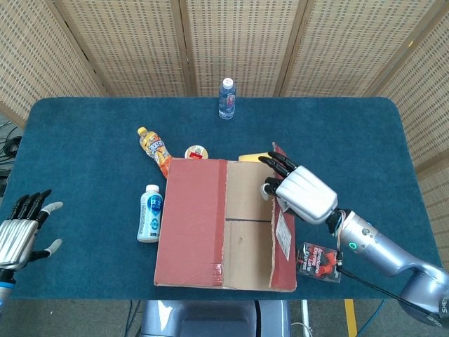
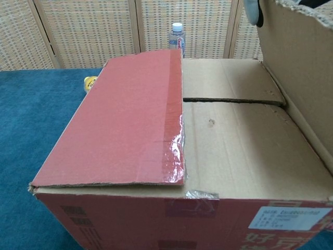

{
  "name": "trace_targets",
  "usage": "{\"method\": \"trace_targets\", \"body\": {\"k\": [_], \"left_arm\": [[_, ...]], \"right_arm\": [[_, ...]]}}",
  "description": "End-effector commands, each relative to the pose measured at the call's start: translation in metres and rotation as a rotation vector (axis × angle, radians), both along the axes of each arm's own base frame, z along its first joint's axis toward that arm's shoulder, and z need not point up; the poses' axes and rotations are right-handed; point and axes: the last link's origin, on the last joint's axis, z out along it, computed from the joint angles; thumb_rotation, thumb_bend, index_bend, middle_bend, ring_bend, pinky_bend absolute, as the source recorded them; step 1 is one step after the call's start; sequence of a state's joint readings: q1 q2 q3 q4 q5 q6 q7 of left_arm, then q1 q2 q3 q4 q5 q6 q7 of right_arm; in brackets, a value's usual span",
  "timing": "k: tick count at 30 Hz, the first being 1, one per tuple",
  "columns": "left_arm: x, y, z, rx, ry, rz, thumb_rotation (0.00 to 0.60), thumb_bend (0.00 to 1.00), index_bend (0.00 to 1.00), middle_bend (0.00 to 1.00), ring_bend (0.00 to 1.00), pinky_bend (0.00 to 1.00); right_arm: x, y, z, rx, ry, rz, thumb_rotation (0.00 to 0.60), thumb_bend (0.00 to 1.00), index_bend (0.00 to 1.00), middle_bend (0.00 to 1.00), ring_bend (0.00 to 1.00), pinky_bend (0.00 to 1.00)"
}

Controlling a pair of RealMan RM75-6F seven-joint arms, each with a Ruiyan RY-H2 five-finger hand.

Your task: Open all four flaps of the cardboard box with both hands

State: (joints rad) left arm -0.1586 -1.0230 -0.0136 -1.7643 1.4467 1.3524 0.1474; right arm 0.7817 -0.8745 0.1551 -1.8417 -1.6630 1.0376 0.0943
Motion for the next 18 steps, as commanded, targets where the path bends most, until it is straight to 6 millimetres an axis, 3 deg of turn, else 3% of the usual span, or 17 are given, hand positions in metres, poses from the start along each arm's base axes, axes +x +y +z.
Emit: {"method": "trace_targets", "body": {"k": [1,18], "left_arm": [[0.0,0.0,0.0,0.0,0.0,-0.001,0.584,0.27,0.21,0.04,0.04,0.02],[-0.001,0.001,0.0,0.003,0.005,0.004,0.584,0.27,0.21,0.04,0.04,0.02]], "right_arm": [[-0.001,-0.002,0.008,-0.027,-0.003,-0.007,0.6,1.0,0.5,0.52,0.09,0.06],[-0.022,-0.014,0.041,-0.15,0.049,-0.074,0.6,1.0,0.51,0.52,0.09,0.06]]}}
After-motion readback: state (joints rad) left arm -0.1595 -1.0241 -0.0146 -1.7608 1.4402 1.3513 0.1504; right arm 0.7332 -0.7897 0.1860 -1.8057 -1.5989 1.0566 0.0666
